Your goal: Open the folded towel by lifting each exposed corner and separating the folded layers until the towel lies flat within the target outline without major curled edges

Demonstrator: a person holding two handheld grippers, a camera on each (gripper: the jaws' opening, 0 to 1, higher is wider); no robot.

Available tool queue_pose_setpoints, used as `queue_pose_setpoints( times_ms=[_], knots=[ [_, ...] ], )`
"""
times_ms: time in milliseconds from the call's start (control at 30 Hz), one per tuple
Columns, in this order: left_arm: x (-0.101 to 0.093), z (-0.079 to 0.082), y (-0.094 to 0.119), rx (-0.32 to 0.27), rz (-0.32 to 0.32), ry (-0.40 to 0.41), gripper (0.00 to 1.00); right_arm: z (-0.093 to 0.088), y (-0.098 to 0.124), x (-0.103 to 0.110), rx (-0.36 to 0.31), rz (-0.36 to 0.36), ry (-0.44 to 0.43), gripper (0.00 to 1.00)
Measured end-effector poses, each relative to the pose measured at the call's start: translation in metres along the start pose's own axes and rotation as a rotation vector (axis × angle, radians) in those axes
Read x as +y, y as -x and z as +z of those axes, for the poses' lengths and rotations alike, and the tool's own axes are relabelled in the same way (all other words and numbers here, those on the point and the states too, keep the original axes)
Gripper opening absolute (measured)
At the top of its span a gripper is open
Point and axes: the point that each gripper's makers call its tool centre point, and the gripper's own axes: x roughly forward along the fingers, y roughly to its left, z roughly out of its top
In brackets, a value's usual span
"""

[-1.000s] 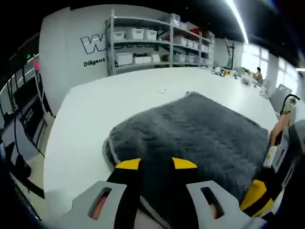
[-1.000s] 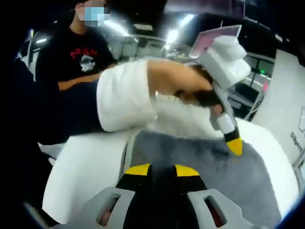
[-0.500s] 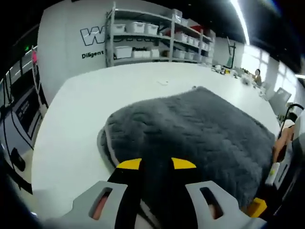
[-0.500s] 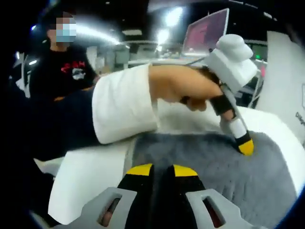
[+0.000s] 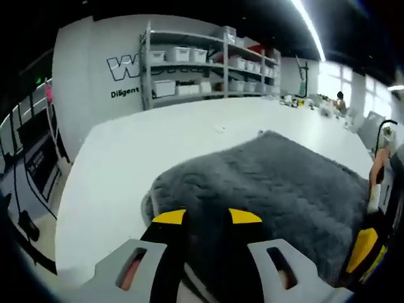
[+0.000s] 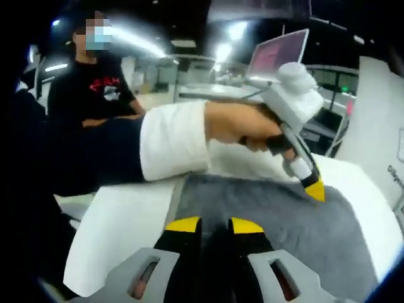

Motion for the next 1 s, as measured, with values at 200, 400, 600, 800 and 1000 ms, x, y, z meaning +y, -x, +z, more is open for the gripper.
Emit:
queue_pose_setpoints(
  times_ms=[200, 400, 600, 800, 1000],
  knots=[
    [-0.001, -0.012, -0.002, 0.05, -0.009, 0.012, 0.23, -0.025, 0.014, 0.001, 0.014, 0.001, 0.004, 0.11],
    [0.007, -0.028, -0.004, 0.133, 0.018, -0.002, 0.23, -0.03, 0.009, 0.001, 0.005, 0.017, -0.051, 0.11],
    [-0.002, -0.034, 0.006, 0.135, 0.029, 0.001, 0.24, -0.03, 0.007, 0.004, -0.008, 0.015, -0.045, 0.11],
    [0.004, -0.03, 0.012, 0.127, 0.053, -0.028, 0.3, -0.018, 0.017, -0.004, -0.048, 0.036, -0.091, 0.11],
    [0.002, -0.033, 0.016, 0.107, 0.083, -0.008, 0.41, -0.009, 0.021, -0.01, -0.065, 0.031, -0.06, 0.12]
  ],
)
